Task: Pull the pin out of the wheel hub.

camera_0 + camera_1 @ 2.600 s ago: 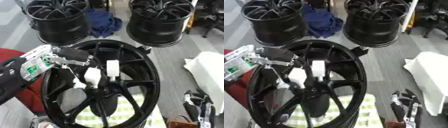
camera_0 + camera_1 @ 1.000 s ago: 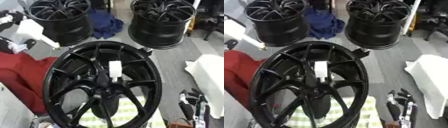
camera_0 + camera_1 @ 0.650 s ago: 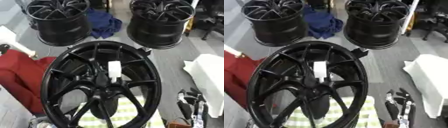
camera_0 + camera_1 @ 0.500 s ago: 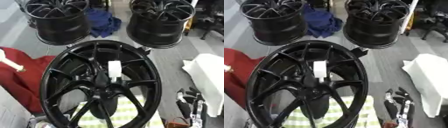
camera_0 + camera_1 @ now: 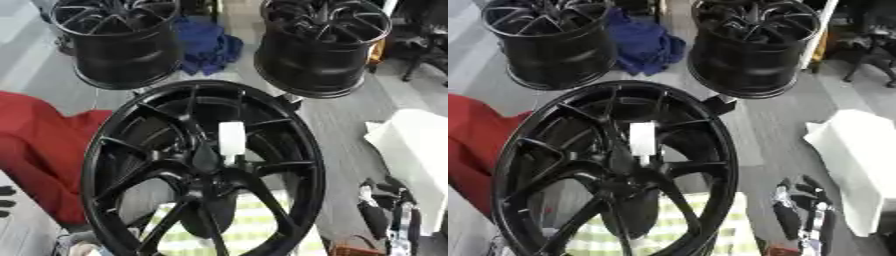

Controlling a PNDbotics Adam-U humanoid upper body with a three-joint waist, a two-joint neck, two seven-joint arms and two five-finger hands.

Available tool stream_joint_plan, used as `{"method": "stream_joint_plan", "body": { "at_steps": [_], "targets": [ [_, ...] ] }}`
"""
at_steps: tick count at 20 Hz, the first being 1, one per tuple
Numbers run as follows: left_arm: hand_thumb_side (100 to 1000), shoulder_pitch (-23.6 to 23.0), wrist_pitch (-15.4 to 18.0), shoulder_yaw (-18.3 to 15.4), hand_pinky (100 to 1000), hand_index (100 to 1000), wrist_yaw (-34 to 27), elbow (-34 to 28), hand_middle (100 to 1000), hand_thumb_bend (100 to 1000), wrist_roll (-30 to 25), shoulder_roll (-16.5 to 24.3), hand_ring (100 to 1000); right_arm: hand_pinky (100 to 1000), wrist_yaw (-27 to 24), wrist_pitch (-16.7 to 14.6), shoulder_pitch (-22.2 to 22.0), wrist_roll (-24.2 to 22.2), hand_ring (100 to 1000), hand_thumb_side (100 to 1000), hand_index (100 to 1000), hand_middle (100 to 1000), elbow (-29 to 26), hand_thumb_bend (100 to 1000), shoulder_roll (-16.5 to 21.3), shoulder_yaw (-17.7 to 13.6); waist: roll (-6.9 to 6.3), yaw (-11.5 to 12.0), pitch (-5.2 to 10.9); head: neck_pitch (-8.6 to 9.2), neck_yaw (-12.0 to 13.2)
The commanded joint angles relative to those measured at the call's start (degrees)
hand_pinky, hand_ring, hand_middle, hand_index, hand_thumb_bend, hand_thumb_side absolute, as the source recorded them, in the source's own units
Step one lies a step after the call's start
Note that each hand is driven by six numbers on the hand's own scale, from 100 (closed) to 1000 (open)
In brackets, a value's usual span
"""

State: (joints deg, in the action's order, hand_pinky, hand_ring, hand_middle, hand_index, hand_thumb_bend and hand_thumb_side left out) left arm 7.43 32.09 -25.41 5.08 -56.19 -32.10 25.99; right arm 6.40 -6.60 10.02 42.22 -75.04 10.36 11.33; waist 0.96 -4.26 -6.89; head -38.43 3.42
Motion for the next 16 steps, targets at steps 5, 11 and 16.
{"method": "stream_joint_plan", "body": {
  "at_steps": [5, 11, 16],
  "targets": [
    [993, 0.00, 19.88, -4.22, 686, 851, 2.40, 2.50, 711, 100, -19.87, -5.01, 685, 667, -0.12, 0.04, 0.64, -0.27, 598, 432, 810, 643, -1.32, 188, 0.26, 0.03, 0.28, 0.10, 0.16, 0.39, 0.31],
    [981, 0.29, 19.88, -4.64, 675, 836, 3.07, 3.30, 683, 100, -19.87, -7.51, 661, 667, -0.21, 0.22, 0.66, -0.39, 598, 434, 810, 643, -1.35, 187, 0.11, 0.08, 0.56, 0.10, 0.17, 0.30, 0.21],
    [980, 0.26, 19.88, -3.29, 669, 828, 2.63, 5.70, 670, 100, -19.87, -7.55, 648, 667, -0.07, 0.31, 0.65, -0.48, 598, 433, 810, 643, -1.46, 190, 0.12, 0.08, 0.56, 0.22, 0.13, 0.25, 0.33]
  ]
}}
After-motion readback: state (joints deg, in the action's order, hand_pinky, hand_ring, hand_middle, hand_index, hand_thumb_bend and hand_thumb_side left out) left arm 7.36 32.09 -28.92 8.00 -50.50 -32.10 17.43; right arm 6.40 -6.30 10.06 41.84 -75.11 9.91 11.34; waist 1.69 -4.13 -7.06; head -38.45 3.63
